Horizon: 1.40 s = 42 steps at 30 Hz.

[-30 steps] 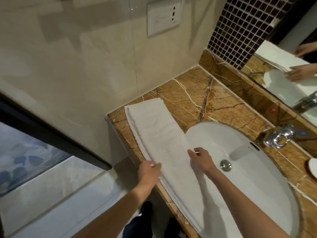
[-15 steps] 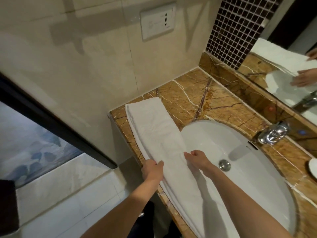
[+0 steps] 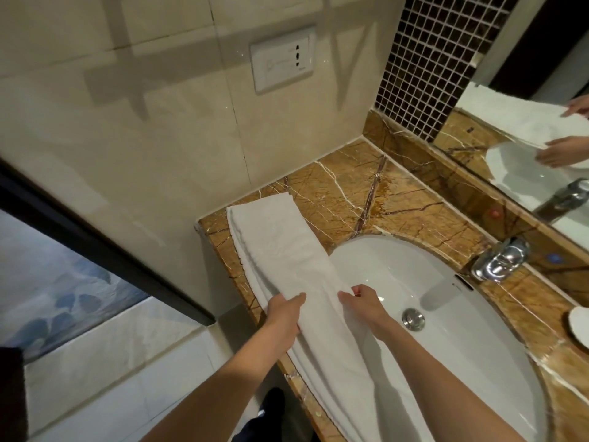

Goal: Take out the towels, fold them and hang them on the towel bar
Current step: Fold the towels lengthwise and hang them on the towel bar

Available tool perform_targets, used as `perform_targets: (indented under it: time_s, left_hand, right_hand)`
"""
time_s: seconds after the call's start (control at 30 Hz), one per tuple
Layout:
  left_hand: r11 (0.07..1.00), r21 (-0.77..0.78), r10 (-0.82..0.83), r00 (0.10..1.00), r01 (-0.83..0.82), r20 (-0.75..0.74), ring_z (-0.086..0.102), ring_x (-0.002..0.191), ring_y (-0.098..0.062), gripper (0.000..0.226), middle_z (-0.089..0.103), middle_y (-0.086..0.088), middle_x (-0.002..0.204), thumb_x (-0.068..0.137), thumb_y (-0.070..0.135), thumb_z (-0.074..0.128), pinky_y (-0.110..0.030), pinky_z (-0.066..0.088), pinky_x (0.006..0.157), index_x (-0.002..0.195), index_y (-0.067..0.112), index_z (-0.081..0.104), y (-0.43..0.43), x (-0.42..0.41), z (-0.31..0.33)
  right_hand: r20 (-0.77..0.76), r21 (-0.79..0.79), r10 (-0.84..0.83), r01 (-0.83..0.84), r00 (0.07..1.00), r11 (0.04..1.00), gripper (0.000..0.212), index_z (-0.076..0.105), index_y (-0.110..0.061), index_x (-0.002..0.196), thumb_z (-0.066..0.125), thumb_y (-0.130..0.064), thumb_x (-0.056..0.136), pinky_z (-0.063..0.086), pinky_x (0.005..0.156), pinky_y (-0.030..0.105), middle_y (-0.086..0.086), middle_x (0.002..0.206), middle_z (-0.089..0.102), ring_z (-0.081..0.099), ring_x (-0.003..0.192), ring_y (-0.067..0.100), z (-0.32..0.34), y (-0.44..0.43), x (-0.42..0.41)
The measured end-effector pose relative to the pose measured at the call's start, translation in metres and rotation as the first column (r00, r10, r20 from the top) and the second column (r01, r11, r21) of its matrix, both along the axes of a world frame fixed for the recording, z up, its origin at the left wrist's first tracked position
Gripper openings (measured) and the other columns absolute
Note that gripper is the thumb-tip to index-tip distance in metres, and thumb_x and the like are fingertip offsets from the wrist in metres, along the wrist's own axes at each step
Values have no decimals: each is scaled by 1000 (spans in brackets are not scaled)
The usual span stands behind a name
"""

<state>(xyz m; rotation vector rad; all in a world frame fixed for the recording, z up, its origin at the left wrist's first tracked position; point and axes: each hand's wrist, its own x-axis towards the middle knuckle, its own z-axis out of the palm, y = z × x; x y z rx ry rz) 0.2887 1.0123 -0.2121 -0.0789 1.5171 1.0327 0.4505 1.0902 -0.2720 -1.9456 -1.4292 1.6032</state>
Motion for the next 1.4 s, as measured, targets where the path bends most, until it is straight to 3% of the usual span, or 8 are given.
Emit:
perform_targets:
  time_s: [0.13,0.37,0.57,0.67,0.77,1.03,1.2,1.4]
  left_hand:
    - [997,75,13,1000,-14,20,64,99,-29,25,66,-12,110,92,10,60,-37,55,78,117,10,57,1,0,2]
    - [991,134,-36,996,26,76,62,104,-29,46,66,-14,114,82,1,70,-37,53,87,125,6,53,-4,1,6]
    - [979,205,-37,996,21,76,62,105,-32,49,64,-16,117,81,-5,67,-40,52,89,126,4,51,-1,0,19]
    - [959,284,-26,997,5,70,62,107,-32,49,64,-16,119,82,-7,65,-44,50,94,128,2,50,4,2,32]
    - [940,341,-6,999,-7,38,64,103,-30,45,66,-15,115,83,-7,64,-40,54,87,125,3,52,7,4,48]
    - [884,462,-60,997,72,-40,61,108,-35,43,63,-19,120,86,-11,58,-51,47,97,126,2,51,15,5,93]
    - [896,433,-82,995,95,-50,58,113,-35,51,60,-19,125,87,-12,55,-53,44,100,134,3,44,9,0,92]
    - [897,427,-94,993,115,-71,57,115,-33,54,60,-14,125,86,-12,55,-53,43,102,134,9,44,6,-8,88]
  right_hand:
    - [-35,19,-8,8,999,1000,26,44,-17,71,66,-27,80,37,55,28,2,65,49,45,57,17,3,6,4]
    - [-162,9,-69,72,984,997,21,51,-12,80,63,-29,86,46,68,32,9,81,62,60,70,21,18,11,6]
    - [-209,112,-38,63,977,992,35,47,-14,75,65,-42,85,38,66,34,10,75,50,49,68,22,55,24,12]
    - [-212,166,-2,38,977,985,33,47,-16,73,66,-40,85,38,62,33,10,73,50,49,66,22,81,30,11]
    - [-223,231,44,9,974,973,31,47,-14,72,64,-36,87,38,65,36,13,74,50,50,68,25,105,33,11]
    - [-206,311,78,-10,975,950,34,61,-5,95,66,-37,85,47,56,32,14,79,63,59,66,24,152,35,10]
    - [-139,317,140,-89,980,944,23,52,-15,74,63,-32,86,43,58,31,10,73,58,53,63,21,158,33,8]
    - [-177,293,111,-55,978,954,24,48,-17,71,65,-26,86,41,52,29,6,70,55,51,60,18,158,31,5]
